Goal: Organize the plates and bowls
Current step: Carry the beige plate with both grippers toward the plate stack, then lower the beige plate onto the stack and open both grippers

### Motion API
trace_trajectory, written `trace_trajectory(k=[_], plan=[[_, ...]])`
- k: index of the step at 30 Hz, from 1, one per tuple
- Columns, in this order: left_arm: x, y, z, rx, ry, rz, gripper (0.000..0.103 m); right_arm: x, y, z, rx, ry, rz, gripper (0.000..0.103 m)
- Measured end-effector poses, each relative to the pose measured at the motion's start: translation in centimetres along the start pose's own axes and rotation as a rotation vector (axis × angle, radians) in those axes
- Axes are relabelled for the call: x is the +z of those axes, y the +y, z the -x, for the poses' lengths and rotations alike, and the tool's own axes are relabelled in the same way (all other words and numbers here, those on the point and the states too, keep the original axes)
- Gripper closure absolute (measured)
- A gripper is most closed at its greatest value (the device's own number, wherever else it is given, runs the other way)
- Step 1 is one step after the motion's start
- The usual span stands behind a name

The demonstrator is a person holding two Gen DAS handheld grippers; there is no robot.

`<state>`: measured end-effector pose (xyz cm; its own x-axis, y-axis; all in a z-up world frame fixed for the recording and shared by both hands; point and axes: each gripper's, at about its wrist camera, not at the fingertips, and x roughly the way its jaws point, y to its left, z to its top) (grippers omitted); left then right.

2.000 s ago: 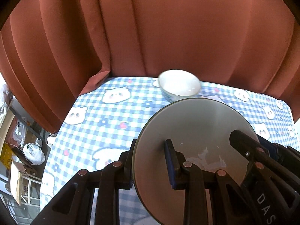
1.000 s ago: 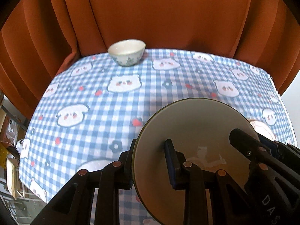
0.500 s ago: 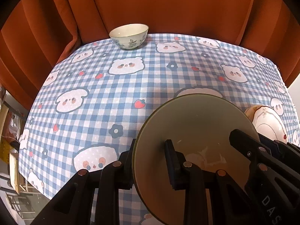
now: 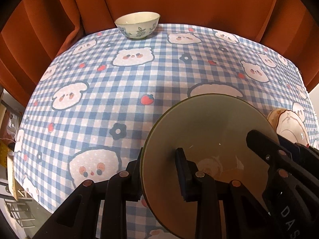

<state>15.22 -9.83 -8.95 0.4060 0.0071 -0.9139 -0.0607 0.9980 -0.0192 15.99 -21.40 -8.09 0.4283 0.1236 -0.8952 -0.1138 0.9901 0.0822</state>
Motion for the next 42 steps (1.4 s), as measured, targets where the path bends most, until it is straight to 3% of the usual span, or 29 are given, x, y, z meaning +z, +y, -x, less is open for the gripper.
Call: trace_trajectory(k=[8, 9, 13, 15, 18, 24, 42], plan=[[-0.4, -0.2, -0.1, 0.003, -0.016, -0.008, 0.076, -0.6, 0.3, -0.1, -0.043, -0.023, 0.021, 0.079], [-0.4, -0.2, -0.1, -0.004, -0.014, -0.008, 0.072, -0.6, 0.3, -0.1, -0.046, -0.024, 0.021, 0.079], [-0.6, 0.2, 0.4, -0.041, -0.015, -0.007, 0.065, -0.7, 0.7, 0.0, -0.015, -0.007, 0.028, 0.058], [-0.5, 0.4, 0.7, -0.044, -0.023, -0.016, 0.053, -0.8, 0.9, 0.0, -0.016, -0.003, 0.019, 0.051], [-0.3, 1.0, 1.4, -0.052, -0.043, -0.031, 0.04, -0.8, 1.5, 0.5, -0.02, -0.012, 0.009, 0.045], [0.9, 2.8, 2.9, -0.079, -0.101, -0.06, 0.032, 0.1, 3.2, 1.8, -0.053, -0.048, -0.003, 0.033], [8.4, 11.9, 6.7, -0.095, -0.237, -0.132, 0.03, 6.9, 13.0, 4.5, -0.115, -0.177, -0.073, 0.031]])
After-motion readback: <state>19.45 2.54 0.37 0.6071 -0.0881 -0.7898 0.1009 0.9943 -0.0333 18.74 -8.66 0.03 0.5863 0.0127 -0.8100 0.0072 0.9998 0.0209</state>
